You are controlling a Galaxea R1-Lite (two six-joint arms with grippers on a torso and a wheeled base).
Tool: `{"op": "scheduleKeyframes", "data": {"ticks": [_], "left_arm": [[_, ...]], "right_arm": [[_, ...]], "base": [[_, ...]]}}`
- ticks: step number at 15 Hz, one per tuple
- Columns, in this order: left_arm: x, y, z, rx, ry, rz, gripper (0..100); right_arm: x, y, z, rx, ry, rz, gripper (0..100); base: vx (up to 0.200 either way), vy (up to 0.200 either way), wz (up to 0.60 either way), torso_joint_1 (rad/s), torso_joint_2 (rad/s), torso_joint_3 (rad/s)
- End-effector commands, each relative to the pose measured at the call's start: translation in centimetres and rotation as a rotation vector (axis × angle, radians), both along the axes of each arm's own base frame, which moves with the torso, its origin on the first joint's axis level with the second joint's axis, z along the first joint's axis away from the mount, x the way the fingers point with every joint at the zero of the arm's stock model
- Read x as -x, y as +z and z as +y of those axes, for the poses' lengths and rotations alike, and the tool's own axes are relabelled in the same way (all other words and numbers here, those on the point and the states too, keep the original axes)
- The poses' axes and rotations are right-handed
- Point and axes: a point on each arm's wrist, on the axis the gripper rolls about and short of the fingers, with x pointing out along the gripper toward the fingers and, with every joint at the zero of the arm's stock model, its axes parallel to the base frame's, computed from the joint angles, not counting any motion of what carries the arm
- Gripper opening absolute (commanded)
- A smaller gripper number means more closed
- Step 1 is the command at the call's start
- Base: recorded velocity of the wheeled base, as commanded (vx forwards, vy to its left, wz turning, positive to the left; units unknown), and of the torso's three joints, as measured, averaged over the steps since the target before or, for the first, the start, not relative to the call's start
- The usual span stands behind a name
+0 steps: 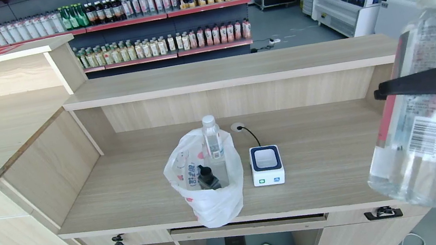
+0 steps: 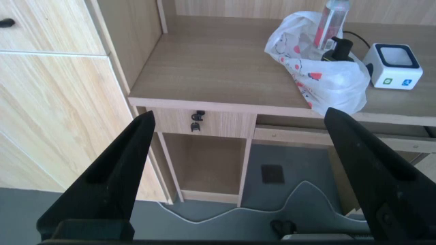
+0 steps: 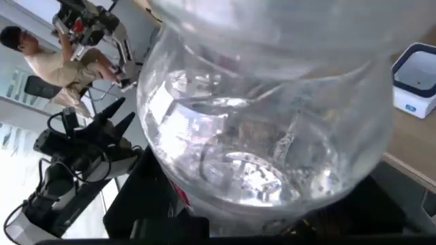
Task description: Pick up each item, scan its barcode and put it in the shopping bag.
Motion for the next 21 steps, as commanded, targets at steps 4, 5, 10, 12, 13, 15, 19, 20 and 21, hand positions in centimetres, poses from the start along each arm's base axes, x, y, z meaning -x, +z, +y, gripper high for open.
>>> {"op": "scheduleKeyframes", "data": {"ticks": [4,5,10,12,13,15,19,20,21], "left_arm": [[0.0,0.0,0.0,0.0,0.0,0.0,100],[0.0,0.0,0.0,0.0,0.0,0.0,100],[0.0,0.0,0.0,0.0,0.0,0.0,100],[0.0,0.0,0.0,0.0,0.0,0.0,100],[0.0,0.0,0.0,0.0,0.0,0.0,100],[0.0,0.0,0.0,0.0,0.0,0.0,100],[0.0,0.0,0.0,0.0,0.0,0.0,100],[0.0,0.0,0.0,0.0,0.0,0.0,100],[0.0,0.0,0.0,0.0,0.0,0.0,100]], "right_arm": [[4.4,0.8,0.7,-0.021,0.183,-0.048,0],[4.7,0.8,0.8,-0.02,0.203,-0.049,0],[5.7,0.7,1.0,-0.008,0.261,-0.037,0],[6.1,0.7,0.7,-0.01,0.261,-0.037,0],[6.3,0.3,0.5,-0.008,0.261,-0.033,0],[6.3,0.1,0.3,-0.005,0.248,-0.026,0],[6.1,0.0,0.3,-0.002,0.235,-0.024,0],[6.0,-0.2,0.4,0.003,0.235,-0.015,0],[5.9,-0.4,0.5,0.009,0.235,-0.007,0]], "base": [[0.0,0.0,0.0,0.0,0.0,0.0],[0.0,0.0,0.0,0.0,0.0,0.0],[0.0,0.0,0.0,0.0,0.0,0.0],[0.0,0.0,0.0,0.0,0.0,0.0],[0.0,0.0,0.0,0.0,0.0,0.0],[0.0,0.0,0.0,0.0,0.0,0.0],[0.0,0.0,0.0,0.0,0.0,0.0],[0.0,0.0,0.0,0.0,0.0,0.0],[0.0,0.0,0.0,0.0,0.0,0.0]]}}
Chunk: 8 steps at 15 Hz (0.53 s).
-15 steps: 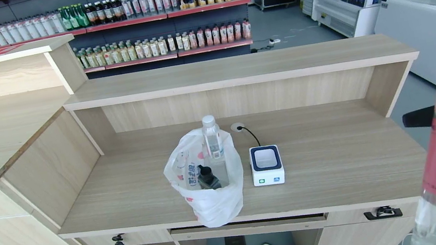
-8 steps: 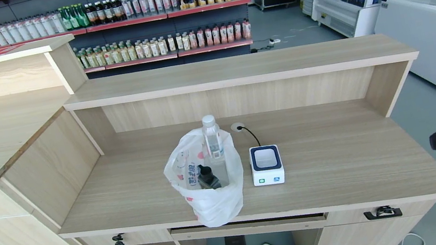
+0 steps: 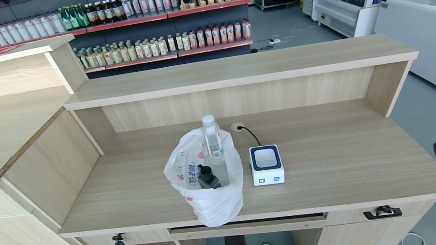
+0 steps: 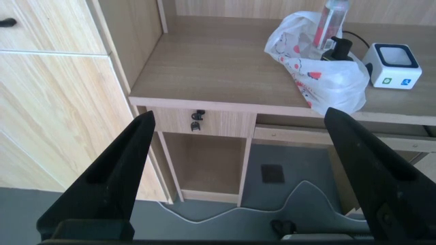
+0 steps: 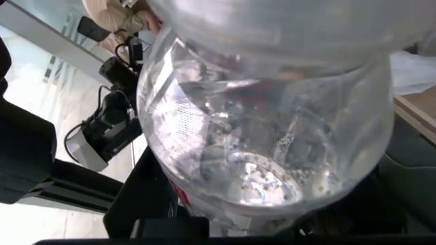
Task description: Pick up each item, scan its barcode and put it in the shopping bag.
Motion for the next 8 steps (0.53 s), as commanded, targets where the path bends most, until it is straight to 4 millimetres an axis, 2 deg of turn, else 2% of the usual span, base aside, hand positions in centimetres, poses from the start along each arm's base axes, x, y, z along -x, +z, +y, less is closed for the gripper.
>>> {"op": "scheduleKeyframes", "data": {"ticks": [1,8], "left_arm": [[0.0,0.0,0.0,0.0,0.0,-0.001,100],[0.0,0.0,0.0,0.0,0.0,-0.001,100]], "right_arm": [[-0.4,-0.37,0.27,0.012,-0.001,0.015,0],[-0.92,-0.07,0.64,0.01,0.003,0.011,0]], "base": [[0.0,0.0,0.0,0.0,0.0,0.0],[0.0,0.0,0.0,0.0,0.0,0.0]]}}
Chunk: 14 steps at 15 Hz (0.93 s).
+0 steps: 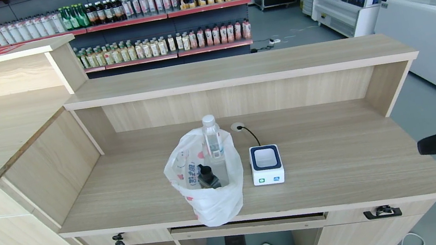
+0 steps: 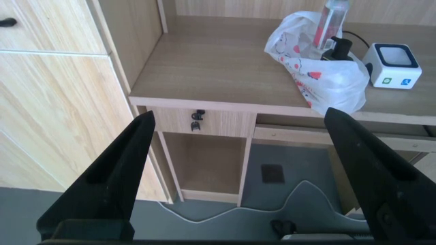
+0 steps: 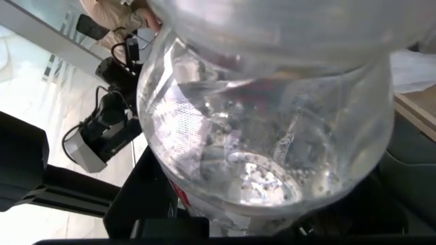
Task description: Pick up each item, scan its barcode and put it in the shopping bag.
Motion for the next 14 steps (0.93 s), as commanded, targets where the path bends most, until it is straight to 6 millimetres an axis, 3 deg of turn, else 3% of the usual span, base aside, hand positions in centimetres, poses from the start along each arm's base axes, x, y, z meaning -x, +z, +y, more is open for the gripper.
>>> {"op": "scheduleKeyframes", "data": {"ticks": [1,7,8,10,14], "left_arm": [[0.0,0.0,0.0,0.0,0.0,-0.001,100],[0.0,0.0,0.0,0.0,0.0,-0.001,100],[0.0,0.0,0.0,0.0,0.0,0.001,100],[0.0,0.0,0.0,0.0,0.0,-0.001,100],[0.0,0.0,0.0,0.0,0.0,-0.001,100]], "right_arm": [[-0.2,-0.1,0.1,0.005,-0.001,0.007,0],[-0.5,-0.1,0.3,0.028,0.005,-0.055,0],[-1.7,-0.4,0.4,0.084,-0.045,-0.149,0],[-5.2,-1.4,0.4,0.223,-0.176,-0.381,0],[-16.6,-6.1,-2.6,0.493,-0.428,-0.955,0]], "base": [[0.0,0.0,0.0,0.0,0.0,0.0],[0.0,0.0,0.0,0.0,0.0,0.0],[0.0,0.0,0.0,0.0,0.0,0.0],[0.0,0.0,0.0,0.0,0.0,0.0],[0.0,0.0,0.0,0.0,0.0,0.0]]}}
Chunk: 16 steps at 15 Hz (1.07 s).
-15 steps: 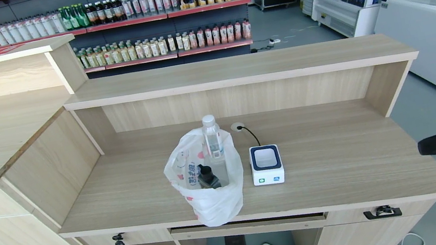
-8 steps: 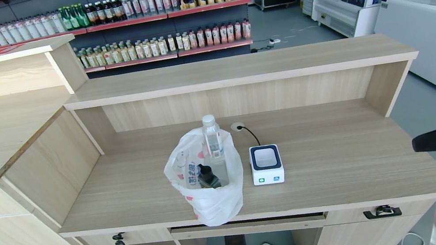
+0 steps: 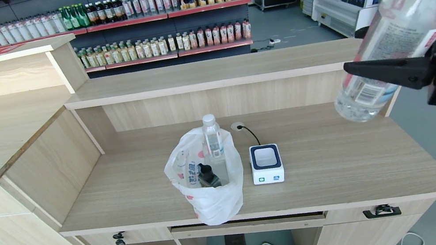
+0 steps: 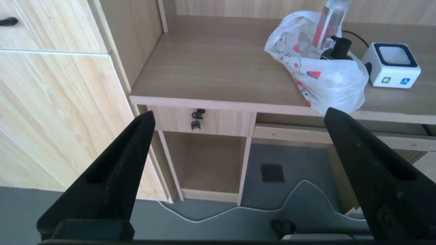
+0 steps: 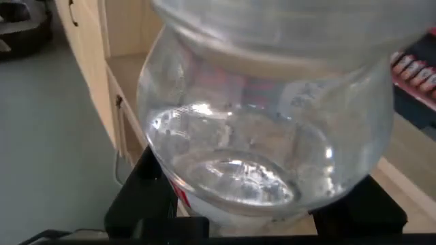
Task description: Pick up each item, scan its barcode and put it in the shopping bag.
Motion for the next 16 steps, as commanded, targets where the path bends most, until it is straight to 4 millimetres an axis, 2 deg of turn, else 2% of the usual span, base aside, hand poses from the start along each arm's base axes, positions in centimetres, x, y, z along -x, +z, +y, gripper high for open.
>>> {"op": "scheduleKeyframes", "data": {"ticks": [1,3,6,7,9,12,16], "left_arm": [[0.0,0.0,0.0,0.0,0.0,0.0,100],[0.0,0.0,0.0,0.0,0.0,0.0,100],[0.0,0.0,0.0,0.0,0.0,0.0,100],[0.0,0.0,0.0,0.0,0.0,0.0,100],[0.0,0.0,0.0,0.0,0.0,0.0,100],[0.0,0.0,0.0,0.0,0.0,0.0,100],[0.0,0.0,0.0,0.0,0.0,0.0,100]], "right_arm": [[-7.3,-6.4,-2.3,0.161,-0.182,-0.035,0],[-9.6,-7.6,-4.5,0.257,-0.276,-0.169,0],[-11.2,-8.8,-6.2,0.328,-0.322,-0.264,0],[-11.5,-8.9,-6.3,0.326,-0.316,-0.276,0],[-13.4,-10.3,-6.3,0.321,-0.304,-0.313,0],[-14.9,-12.5,-6.2,0.325,-0.298,-0.286,0],[-17.4,-15.5,-5.9,0.335,-0.236,-0.269,0]], "base": [[0.0,0.0,0.0,0.0,0.0,0.0],[0.0,0.0,0.0,0.0,0.0,0.0],[0.0,0.0,0.0,0.0,0.0,0.0],[0.0,0.0,0.0,0.0,0.0,0.0],[0.0,0.0,0.0,0.0,0.0,0.0],[0.0,0.0,0.0,0.0,0.0,0.0],[0.0,0.0,0.6,0.004,0.0,0.0]]}}
